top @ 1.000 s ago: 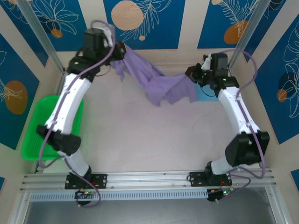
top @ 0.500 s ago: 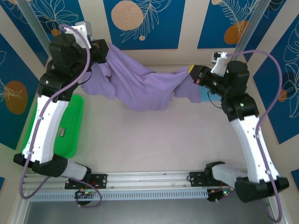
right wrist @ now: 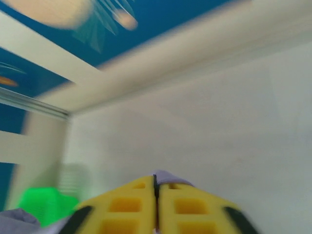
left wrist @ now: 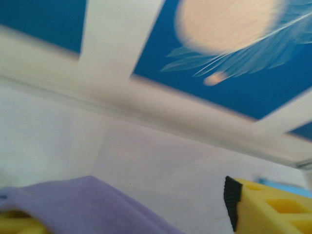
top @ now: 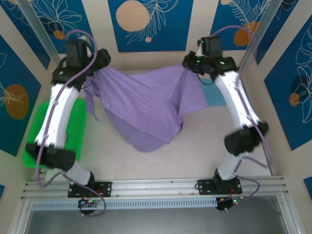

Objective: Fold and stack the t-shirts

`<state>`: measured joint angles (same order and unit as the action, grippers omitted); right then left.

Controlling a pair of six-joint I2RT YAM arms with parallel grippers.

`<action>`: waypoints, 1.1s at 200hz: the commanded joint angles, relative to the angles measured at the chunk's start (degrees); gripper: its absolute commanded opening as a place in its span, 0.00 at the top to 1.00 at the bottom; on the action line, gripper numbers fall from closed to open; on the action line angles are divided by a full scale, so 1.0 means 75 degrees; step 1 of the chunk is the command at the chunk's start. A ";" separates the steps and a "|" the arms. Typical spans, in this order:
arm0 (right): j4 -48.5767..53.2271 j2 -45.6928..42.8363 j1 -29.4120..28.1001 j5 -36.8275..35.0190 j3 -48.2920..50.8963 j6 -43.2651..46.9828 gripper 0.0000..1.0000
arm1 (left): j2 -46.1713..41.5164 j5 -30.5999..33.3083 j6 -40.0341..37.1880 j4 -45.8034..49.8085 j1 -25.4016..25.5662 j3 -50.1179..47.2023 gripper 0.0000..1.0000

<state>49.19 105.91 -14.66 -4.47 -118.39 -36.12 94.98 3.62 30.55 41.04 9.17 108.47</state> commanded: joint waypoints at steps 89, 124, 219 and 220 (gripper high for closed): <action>-0.0353 -0.1452 0.0244 0.1148 0.5755 -0.0648 0.31 | 0.0004 -0.2017 -0.0080 0.0990 0.0824 -0.3526 0.08; -0.1226 -0.1457 0.0293 0.1500 0.7186 -0.1213 0.37 | 0.0400 -0.3534 0.0740 0.0318 0.2321 -0.4117 0.14; -0.2030 -0.0034 0.0419 0.1617 0.6981 -0.1312 0.54 | 0.1517 -0.4021 0.1069 0.0286 0.3408 -0.4429 0.30; -0.2027 -0.0017 0.0413 0.1616 0.6965 -0.1313 0.54 | 0.1528 -0.4010 0.1065 0.0313 0.3413 -0.4418 0.30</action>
<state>35.46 103.68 -11.49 5.30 -64.29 -45.30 104.73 -25.54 38.74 41.76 33.26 75.61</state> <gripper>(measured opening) 0.474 0.705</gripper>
